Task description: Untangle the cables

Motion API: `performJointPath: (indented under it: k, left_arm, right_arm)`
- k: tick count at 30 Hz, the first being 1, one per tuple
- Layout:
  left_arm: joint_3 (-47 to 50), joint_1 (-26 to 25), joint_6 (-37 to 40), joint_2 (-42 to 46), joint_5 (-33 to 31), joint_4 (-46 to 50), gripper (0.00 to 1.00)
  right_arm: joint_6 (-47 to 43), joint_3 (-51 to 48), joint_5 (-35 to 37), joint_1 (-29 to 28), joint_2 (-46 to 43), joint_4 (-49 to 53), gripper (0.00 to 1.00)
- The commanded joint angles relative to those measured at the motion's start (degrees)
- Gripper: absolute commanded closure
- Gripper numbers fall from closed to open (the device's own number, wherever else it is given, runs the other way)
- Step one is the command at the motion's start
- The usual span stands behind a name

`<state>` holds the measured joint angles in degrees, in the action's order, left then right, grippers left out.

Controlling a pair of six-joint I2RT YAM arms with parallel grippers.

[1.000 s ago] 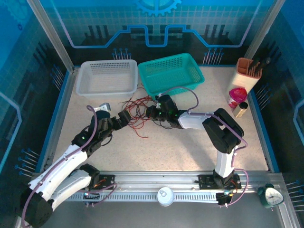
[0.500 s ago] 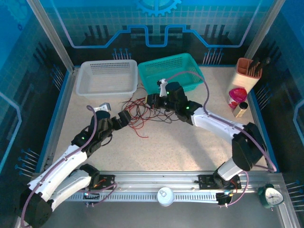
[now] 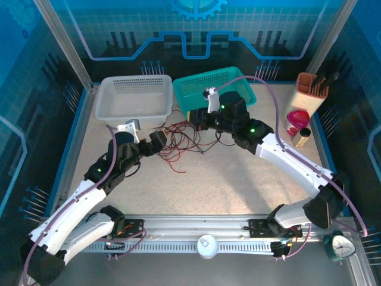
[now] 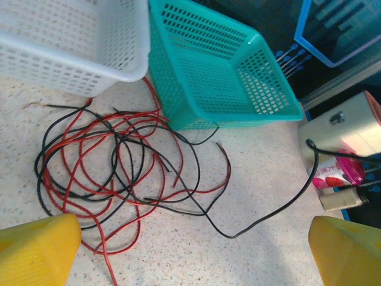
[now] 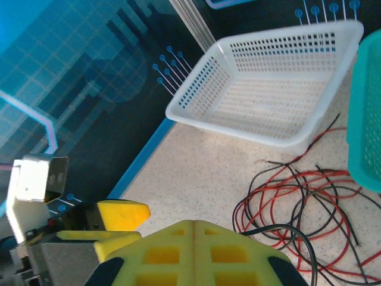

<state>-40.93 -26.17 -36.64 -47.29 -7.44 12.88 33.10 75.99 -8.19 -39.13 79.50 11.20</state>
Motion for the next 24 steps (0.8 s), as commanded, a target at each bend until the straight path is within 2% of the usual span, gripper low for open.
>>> performJointPath:
  k: [1, 15, 24]
  left_arm:
    - [-2.13, -0.68, 4.36, 0.57, 2.29, -1.25, 0.01]
    - [-5.85, -5.25, 9.53, -3.16, 7.39, -9.3, 0.01]
    - [-11.88, -10.04, 12.42, -7.57, 6.49, -11.71, 0.01]
  right_arm:
    - [-3.58, 5.54, -1.1, -1.01, -3.18, 4.86, 1.0]
    - [-6.16, 23.8, -0.87, -0.8, -4.18, 8.42, 1.0]
    - [-7.51, 34.85, 1.07, -0.26, -1.33, 8.02, 1.0]
